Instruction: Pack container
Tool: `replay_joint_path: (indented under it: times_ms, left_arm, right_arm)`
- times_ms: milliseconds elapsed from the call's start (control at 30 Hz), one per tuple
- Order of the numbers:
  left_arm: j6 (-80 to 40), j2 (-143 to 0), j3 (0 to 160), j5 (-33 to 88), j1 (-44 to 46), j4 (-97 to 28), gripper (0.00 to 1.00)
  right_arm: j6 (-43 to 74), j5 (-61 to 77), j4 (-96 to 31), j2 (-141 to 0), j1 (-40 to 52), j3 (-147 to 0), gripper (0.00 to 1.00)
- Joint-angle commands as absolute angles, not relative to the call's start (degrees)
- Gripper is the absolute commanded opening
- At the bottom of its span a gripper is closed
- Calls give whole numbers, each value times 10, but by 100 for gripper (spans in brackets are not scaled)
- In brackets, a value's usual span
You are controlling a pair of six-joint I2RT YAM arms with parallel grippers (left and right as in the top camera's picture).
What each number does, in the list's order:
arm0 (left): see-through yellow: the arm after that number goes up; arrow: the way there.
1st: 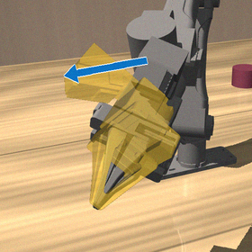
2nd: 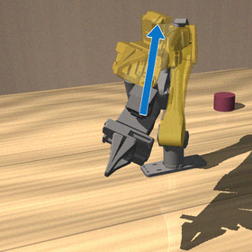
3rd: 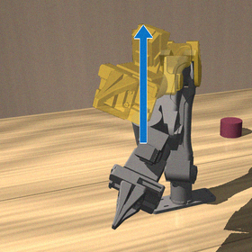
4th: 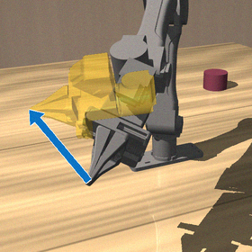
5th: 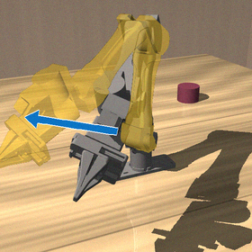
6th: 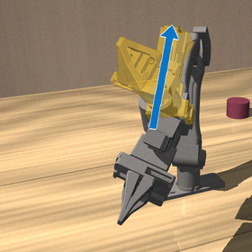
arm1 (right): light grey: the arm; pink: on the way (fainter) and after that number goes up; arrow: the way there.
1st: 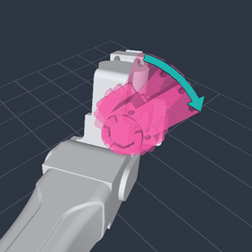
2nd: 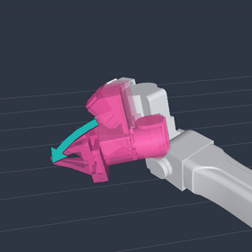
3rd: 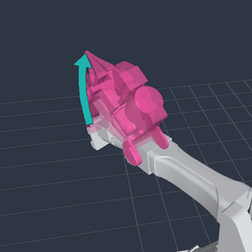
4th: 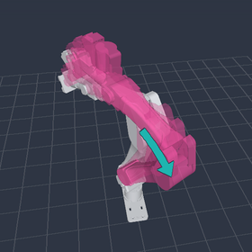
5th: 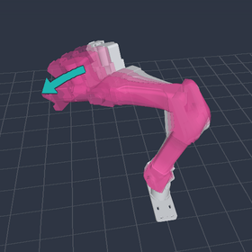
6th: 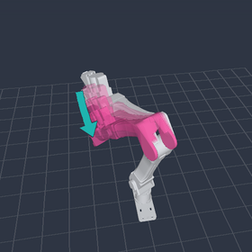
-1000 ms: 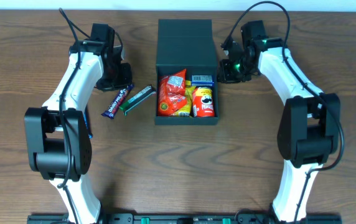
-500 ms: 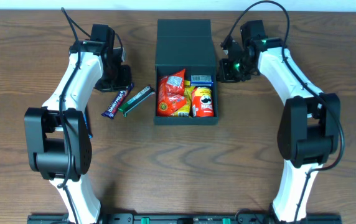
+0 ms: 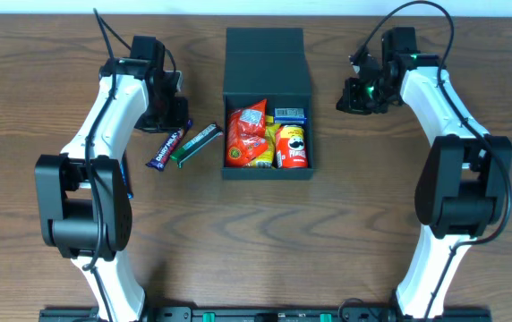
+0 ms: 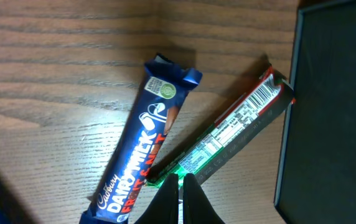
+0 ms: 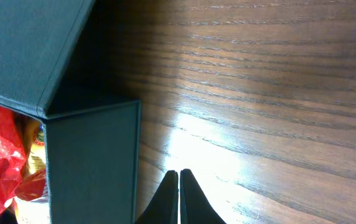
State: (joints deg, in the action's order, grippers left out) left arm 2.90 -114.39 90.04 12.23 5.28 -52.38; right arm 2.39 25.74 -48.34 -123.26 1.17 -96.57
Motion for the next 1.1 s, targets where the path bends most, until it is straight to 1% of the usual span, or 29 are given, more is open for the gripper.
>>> replay_joint_path:
  times_ms: [0,100,167,333,467,600,800,900,1000,1067]
  left_arm:
    - [66,-1140,901,117,69,-527,6]
    - [97,-1140,901,110,86,-526,6]
    - [93,-1140,901,78,93,-522,6]
    - [-15,-1140,901,-7,84,-535,6]
    - [-77,-1135,901,-1,46,-573,6]
    - [-71,-1117,901,5,17,-608,6]
    - [-3,-1038,881,4,-30,-654,6]
    - [11,-984,818,7,-63,-635,6]
    - [17,-925,723,61,-107,-564,6]
    - [17,-902,679,73,-128,-523,6]
  right_arm:
    - [30,266,-482,-1214,11,-967,4]
    - [30,266,-482,-1214,11,-967,4]
    - [30,266,-482,-1214,11,-967,4]
    - [30,266,-484,-1214,11,-967,5]
    - [29,266,-489,-1214,11,-967,5]
    - [29,266,-491,-1214,11,-967,5]
    - [29,266,-484,-1214,11,-967,6]
    - [29,266,-484,-1214,11,-967,6]
    - [29,266,-484,-1214,11,-967,6]
    - [30,267,-483,-1214,11,-967,6]
